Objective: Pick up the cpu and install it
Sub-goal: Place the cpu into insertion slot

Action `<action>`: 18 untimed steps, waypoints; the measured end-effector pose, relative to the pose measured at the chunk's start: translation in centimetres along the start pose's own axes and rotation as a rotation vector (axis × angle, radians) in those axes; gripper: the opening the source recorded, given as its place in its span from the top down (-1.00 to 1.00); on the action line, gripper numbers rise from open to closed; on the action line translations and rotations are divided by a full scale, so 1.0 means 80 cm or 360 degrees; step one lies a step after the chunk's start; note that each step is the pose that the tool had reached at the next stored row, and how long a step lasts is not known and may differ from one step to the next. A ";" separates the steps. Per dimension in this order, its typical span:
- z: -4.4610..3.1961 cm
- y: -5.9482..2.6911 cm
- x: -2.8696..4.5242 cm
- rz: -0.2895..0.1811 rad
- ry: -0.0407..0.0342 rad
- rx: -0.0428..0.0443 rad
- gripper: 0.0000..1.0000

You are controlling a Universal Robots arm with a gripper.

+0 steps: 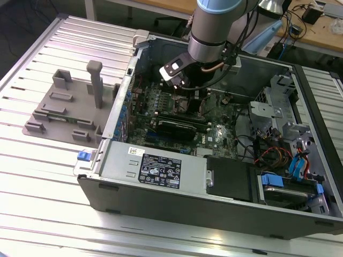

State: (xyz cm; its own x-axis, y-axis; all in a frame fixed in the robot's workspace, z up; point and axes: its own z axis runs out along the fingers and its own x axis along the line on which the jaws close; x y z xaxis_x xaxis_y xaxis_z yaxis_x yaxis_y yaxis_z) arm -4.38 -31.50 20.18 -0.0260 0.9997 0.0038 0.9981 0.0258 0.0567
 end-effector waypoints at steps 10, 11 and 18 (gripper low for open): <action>-0.0014 0.000 0.0001 0.0000 0.0000 0.0000 -0.05; -0.0019 0.000 0.0000 0.0000 0.0000 0.0000 -0.05; -0.0021 0.000 0.0000 0.0074 -0.0001 0.0000 -0.05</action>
State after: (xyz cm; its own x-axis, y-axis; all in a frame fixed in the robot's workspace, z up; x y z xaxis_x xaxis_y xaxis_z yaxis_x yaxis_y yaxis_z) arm -4.38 -31.50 20.35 0.0206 0.9998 0.0055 0.9982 -0.0209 0.0566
